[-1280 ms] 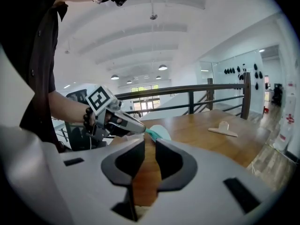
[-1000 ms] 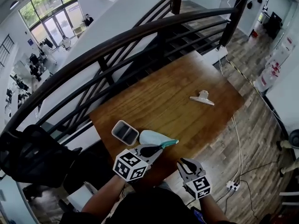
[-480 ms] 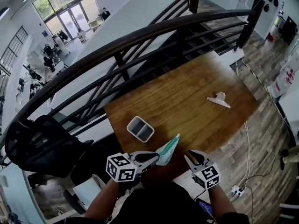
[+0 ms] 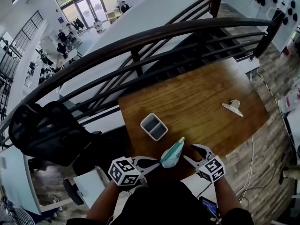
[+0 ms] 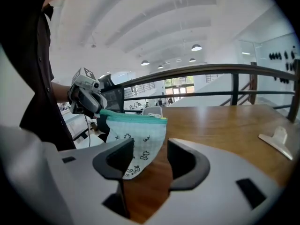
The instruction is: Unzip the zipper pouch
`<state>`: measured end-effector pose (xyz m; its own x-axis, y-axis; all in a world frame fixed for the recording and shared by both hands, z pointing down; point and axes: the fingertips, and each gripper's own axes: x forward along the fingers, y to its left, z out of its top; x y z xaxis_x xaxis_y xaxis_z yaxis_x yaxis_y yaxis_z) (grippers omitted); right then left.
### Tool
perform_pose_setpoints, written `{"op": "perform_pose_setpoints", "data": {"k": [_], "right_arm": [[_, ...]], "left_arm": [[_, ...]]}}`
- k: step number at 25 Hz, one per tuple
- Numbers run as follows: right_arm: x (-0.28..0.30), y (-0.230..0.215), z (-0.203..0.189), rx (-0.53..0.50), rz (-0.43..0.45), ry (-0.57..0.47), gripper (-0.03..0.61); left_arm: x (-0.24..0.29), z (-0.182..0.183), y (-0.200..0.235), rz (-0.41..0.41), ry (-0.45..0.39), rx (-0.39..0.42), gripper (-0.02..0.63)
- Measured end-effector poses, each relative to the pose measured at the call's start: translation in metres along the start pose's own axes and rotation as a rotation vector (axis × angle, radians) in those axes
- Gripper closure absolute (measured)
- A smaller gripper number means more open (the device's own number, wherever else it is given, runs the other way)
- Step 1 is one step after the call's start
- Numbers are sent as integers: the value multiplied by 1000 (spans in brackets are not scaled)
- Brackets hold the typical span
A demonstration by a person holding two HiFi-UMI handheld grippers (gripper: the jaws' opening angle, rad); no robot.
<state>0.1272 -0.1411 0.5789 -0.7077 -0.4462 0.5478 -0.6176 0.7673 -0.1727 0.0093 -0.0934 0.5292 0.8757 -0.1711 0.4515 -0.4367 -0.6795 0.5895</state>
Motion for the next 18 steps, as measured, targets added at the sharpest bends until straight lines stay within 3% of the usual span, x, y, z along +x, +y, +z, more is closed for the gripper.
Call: {"op": "perform_pose_setpoints", "data": {"k": [5, 12, 14, 15, 18], "right_arm": [[22, 6, 10, -111, 151, 60, 303], [60, 35, 7, -230, 315, 186, 256], [68, 41, 3, -261, 321, 204, 297], [71, 43, 3, -280, 307, 204, 352], [73, 44, 6, -333, 239, 193, 432]], "left_arm": [[-2, -16, -12, -30, 20, -3, 586], [-4, -27, -6, 5, 41, 5, 586], [-6, -26, -2, 22, 32, -5, 586], [-7, -26, 1, 36, 34, -3, 586], [-10, -29, 13, 97, 50, 11, 586]]}}
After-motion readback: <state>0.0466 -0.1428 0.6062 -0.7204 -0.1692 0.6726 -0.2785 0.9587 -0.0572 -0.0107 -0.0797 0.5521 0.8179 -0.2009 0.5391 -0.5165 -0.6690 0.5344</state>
